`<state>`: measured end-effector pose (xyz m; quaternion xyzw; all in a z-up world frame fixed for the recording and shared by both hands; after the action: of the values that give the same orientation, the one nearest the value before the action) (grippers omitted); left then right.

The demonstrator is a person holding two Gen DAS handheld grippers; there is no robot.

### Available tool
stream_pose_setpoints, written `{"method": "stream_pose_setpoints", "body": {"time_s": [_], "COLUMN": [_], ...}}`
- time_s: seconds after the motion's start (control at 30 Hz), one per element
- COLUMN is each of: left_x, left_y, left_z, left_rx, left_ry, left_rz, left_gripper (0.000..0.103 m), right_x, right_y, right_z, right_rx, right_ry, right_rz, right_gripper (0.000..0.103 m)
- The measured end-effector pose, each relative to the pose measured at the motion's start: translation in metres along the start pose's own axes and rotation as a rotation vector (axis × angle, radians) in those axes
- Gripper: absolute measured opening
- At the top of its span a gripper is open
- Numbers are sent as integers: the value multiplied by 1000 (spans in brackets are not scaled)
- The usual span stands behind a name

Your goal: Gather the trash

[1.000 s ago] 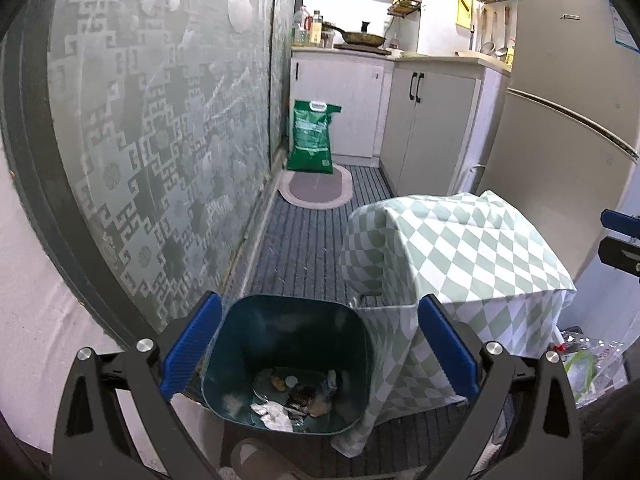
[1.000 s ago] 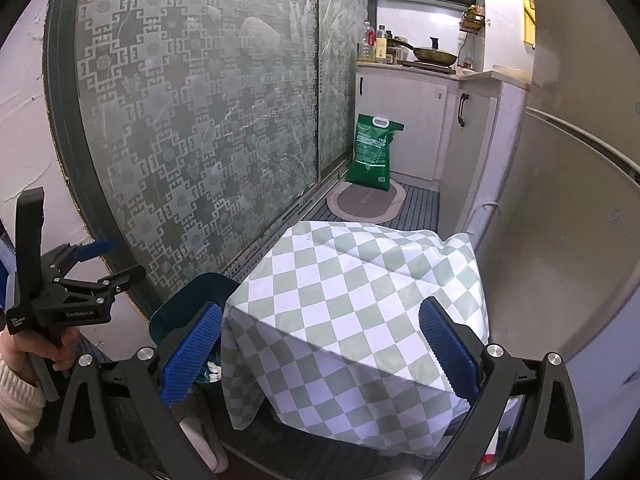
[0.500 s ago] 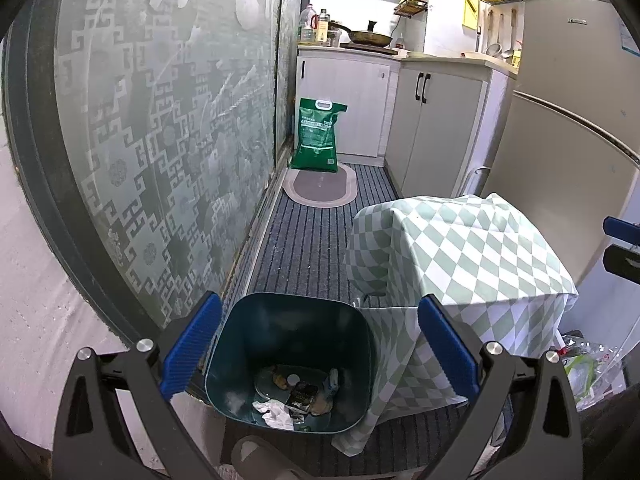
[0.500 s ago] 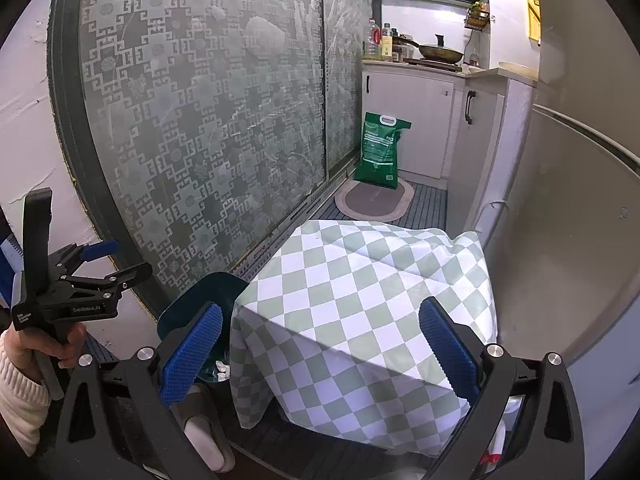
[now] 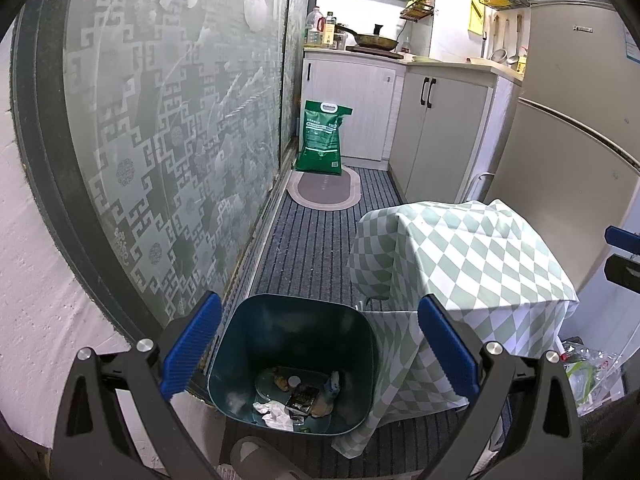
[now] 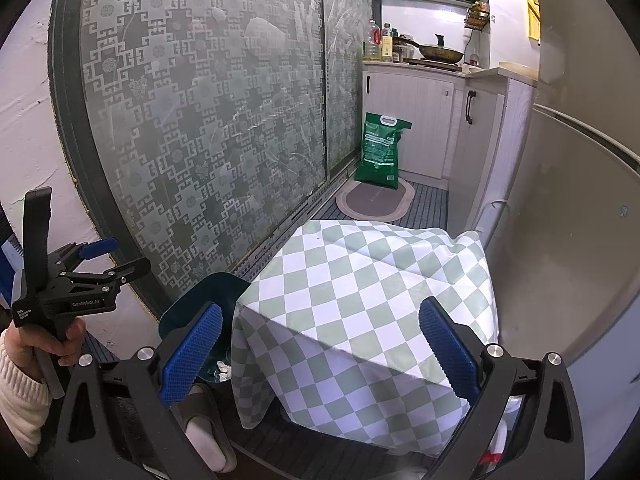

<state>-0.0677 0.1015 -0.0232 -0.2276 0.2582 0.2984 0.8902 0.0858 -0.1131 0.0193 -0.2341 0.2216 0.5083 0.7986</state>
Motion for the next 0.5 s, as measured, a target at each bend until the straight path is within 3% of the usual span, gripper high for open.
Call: {"method": "stream_pose_setpoints", "body": {"time_s": [0.5], "left_x": [-4], "left_y": [-6], "left_z": [-7], "left_rx": [15], "left_ry": [16], "left_rz": [-7], "left_gripper": [100], "right_x": [-3], "right_y": [5], "right_z": [-5], "right_rx": [-2], "right_ry": [4], "right_rz": [0], "right_gripper": [100]}}
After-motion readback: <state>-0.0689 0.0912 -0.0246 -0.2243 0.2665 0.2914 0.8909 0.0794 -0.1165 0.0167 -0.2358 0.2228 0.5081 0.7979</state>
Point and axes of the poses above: each gripper's, at about its wrist camera, not at the fingertips, and x roughly the way its jaws point, y to its left, z to its top, the point moved 6 cm from there along x, roughly the way its jaws point, and after that the axes turned 14 degrees about -x, right-handed, at the moved point
